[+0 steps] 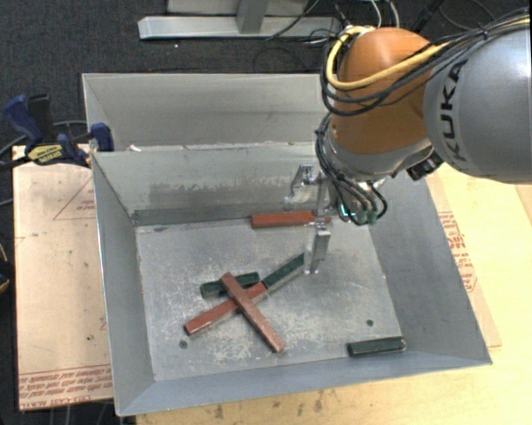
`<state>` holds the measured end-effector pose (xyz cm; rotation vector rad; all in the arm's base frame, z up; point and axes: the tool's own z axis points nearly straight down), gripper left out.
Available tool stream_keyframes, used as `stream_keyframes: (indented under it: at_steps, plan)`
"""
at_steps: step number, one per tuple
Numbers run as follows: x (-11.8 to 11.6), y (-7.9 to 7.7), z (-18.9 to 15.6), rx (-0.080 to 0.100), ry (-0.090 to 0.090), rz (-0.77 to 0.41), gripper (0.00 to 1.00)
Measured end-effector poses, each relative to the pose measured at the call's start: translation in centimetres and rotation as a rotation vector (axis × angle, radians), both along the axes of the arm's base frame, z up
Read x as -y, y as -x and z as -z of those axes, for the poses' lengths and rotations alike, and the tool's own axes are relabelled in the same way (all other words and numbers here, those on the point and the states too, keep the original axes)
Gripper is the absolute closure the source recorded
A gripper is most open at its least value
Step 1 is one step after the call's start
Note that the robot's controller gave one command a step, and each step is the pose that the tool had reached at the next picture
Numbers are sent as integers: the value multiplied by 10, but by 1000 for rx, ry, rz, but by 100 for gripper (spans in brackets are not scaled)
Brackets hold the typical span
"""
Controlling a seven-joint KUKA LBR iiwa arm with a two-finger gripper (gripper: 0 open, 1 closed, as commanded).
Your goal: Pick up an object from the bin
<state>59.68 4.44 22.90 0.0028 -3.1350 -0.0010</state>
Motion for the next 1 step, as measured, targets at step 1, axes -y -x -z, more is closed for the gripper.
stream_keyframes:
  at_steps: [1]
  plan:
    - [0, -1, -5, 8, 0, 1, 0]
